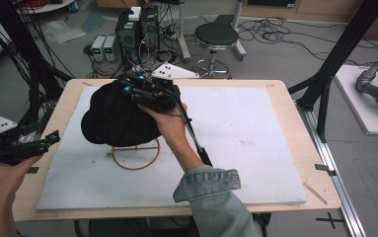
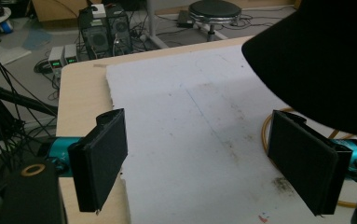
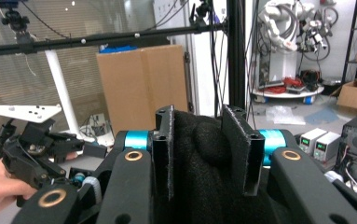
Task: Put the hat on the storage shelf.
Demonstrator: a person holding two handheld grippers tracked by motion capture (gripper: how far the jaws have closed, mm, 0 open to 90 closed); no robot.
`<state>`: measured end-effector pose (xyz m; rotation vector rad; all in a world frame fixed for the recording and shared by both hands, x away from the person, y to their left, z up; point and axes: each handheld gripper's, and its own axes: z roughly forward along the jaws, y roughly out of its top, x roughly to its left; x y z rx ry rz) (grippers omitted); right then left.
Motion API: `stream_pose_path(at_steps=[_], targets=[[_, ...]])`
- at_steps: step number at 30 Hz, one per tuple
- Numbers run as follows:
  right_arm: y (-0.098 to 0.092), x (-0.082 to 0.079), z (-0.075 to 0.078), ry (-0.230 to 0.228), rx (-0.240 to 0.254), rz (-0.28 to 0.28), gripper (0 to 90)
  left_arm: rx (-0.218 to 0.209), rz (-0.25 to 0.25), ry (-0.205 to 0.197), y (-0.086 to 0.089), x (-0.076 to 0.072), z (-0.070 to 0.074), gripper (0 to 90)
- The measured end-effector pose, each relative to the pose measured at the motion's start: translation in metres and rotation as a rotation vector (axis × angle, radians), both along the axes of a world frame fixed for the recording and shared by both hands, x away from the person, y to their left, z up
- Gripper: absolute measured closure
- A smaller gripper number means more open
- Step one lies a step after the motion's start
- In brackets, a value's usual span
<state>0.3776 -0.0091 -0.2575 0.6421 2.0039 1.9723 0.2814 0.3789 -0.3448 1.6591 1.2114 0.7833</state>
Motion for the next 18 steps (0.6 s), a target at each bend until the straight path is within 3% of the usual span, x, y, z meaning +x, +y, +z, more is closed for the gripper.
stream_pose_path(at_steps=[12,18], targets=[[0.004,0.002,-0.007,0.021,-0.045,0.026,64.5,-0.001,-0.002,-0.001,-0.001,0.0,0.0,20.4],[0.003,0.006,-0.012,0.056,-0.028,0.041,63.0,-0.001,-0.003,-0.001,-0.002,0.002,0.0,20.4]])
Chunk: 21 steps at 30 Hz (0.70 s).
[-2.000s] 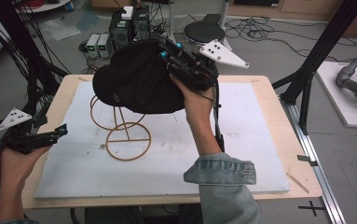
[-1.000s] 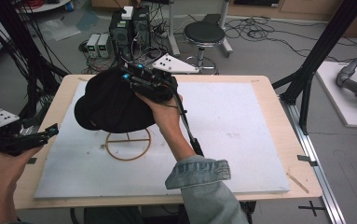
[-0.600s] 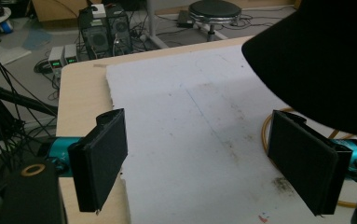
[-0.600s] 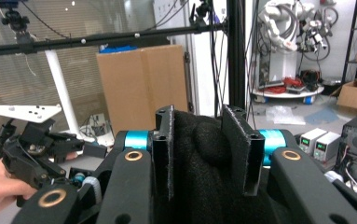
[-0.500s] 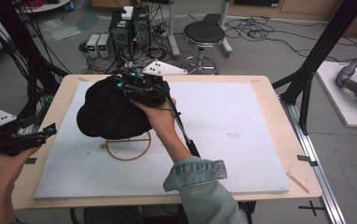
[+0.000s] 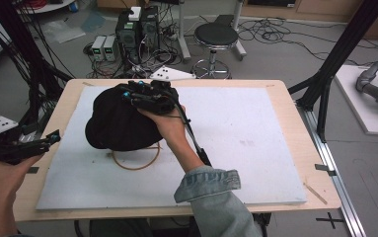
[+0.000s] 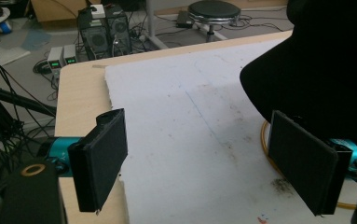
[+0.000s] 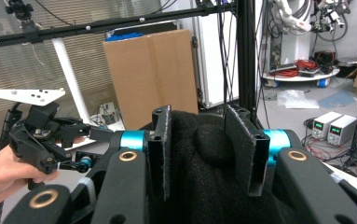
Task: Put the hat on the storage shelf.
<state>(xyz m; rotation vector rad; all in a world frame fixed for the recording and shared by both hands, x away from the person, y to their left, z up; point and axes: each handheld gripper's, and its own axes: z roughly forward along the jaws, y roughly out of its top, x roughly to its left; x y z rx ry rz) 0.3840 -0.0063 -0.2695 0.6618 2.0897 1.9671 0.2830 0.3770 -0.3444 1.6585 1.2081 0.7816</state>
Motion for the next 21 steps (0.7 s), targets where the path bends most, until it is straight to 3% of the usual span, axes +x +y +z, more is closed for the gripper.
stream_pose_path(at_steps=[13,21], targets=[[-0.007,-0.001,0.001,-0.003,-0.005,-0.004,50.3,-0.002,-0.01,-0.003,-0.004,0.004,0.0,20.4],[-0.032,-0.001,0.004,-0.01,-0.01,-0.075,44.1,0.002,-0.027,0.0,-0.01,0.009,0.0,20.4]])
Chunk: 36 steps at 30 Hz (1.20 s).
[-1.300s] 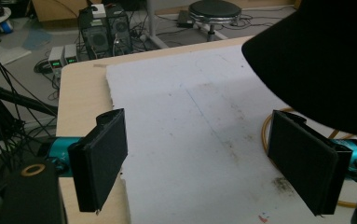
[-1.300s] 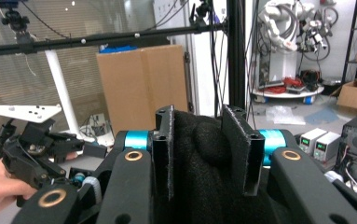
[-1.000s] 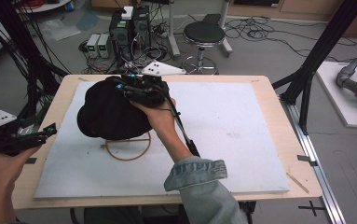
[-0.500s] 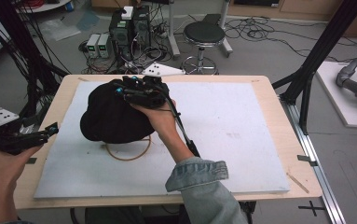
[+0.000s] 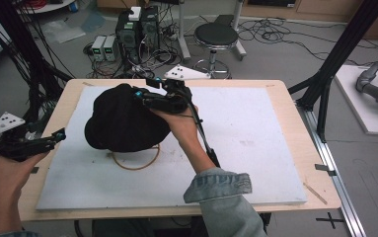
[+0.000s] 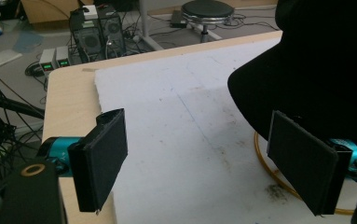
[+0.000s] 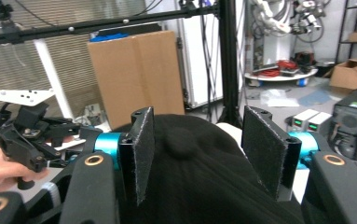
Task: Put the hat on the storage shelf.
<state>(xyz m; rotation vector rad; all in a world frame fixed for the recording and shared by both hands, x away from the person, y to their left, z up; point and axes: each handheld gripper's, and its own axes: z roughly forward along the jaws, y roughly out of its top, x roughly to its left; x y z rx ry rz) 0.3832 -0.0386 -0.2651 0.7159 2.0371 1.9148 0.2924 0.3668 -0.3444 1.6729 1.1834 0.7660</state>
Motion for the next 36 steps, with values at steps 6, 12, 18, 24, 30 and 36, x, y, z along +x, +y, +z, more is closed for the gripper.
stream_pose_path(at_steps=[6,12,18,24,30,36], targets=[[-0.029,0.001,-0.001,0.018,0.003,-0.076,38.6,-0.001,-0.005,-0.003,-0.002,0.003,0.001,20.4],[-0.061,0.002,-0.003,0.025,0.003,-0.167,32.5,0.001,-0.01,0.001,-0.004,0.007,0.0,20.4],[-0.094,0.0,-0.007,0.017,0.016,-0.238,27.8,0.001,-0.017,0.002,-0.006,0.01,0.0,20.4],[-0.125,-0.003,-0.013,0.021,0.017,-0.313,22.1,0.003,-0.024,0.006,-0.009,0.012,-0.001,20.4],[-0.154,-0.009,-0.023,0.029,-0.008,-0.398,12.8,0.002,-0.023,0.007,-0.01,0.013,-0.002,20.4],[-0.184,-0.02,-0.039,0.031,-0.058,-0.496,12.2,0.004,-0.025,0.011,-0.01,0.013,-0.002,20.4]])
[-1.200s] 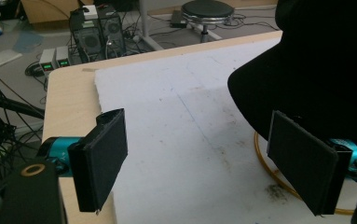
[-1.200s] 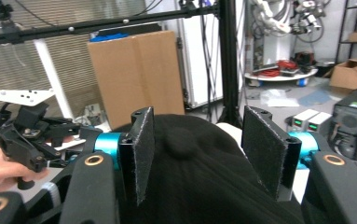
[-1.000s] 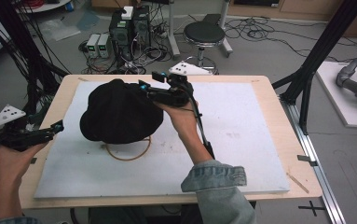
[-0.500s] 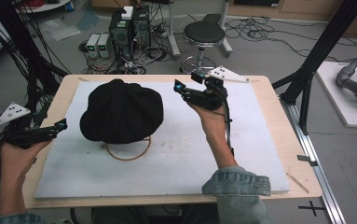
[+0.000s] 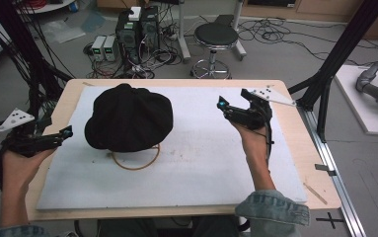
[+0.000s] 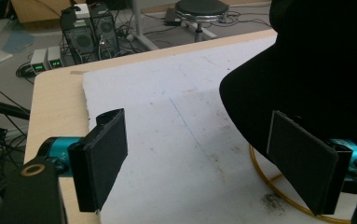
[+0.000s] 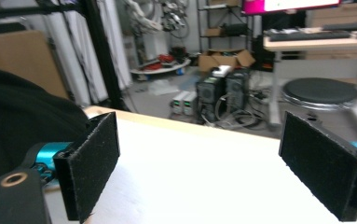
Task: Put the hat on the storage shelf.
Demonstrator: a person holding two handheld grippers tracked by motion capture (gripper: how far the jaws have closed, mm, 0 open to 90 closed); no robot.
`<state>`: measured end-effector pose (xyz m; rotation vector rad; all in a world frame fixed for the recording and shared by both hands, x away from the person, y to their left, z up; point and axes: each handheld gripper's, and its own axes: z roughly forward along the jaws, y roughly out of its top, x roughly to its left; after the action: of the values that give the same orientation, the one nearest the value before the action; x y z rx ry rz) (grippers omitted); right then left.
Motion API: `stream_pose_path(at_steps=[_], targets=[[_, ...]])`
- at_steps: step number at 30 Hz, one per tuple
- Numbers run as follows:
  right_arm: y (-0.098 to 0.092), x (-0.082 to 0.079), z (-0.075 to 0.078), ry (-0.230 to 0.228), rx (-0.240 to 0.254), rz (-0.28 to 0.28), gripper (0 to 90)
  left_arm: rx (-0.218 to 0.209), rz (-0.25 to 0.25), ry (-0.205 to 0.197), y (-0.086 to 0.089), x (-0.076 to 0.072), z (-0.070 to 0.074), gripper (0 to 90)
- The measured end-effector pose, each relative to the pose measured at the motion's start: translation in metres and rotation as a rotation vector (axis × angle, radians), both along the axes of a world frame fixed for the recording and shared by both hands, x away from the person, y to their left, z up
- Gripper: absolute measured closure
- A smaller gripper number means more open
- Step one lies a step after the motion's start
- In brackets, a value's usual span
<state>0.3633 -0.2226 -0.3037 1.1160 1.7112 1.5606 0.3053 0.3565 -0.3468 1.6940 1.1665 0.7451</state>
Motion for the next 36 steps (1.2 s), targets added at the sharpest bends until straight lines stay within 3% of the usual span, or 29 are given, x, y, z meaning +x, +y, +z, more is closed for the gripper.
stream_pose_path(at_steps=[9,16,19,22,36], targets=[[-0.048,-0.024,-0.029,0.039,-0.03,-0.105,12.1,-0.001,-0.005,-0.001,-0.003,0.002,-0.001,20.4],[-0.074,-0.038,-0.055,0.066,-0.03,-0.168,12.1,-0.002,-0.004,0.001,-0.004,0.005,-0.001,20.4],[-0.079,-0.043,-0.062,0.076,-0.007,-0.175,12.2,-0.004,-0.002,0.003,-0.004,0.006,-0.002,20.4],[-0.081,-0.044,-0.067,0.086,-0.021,-0.176,12.1,-0.005,-0.003,0.004,-0.004,0.007,-0.003,20.4],[-0.08,-0.044,-0.07,0.092,-0.037,-0.183,12.2,0.0,-0.011,0.004,-0.008,0.008,-0.004,20.4]])
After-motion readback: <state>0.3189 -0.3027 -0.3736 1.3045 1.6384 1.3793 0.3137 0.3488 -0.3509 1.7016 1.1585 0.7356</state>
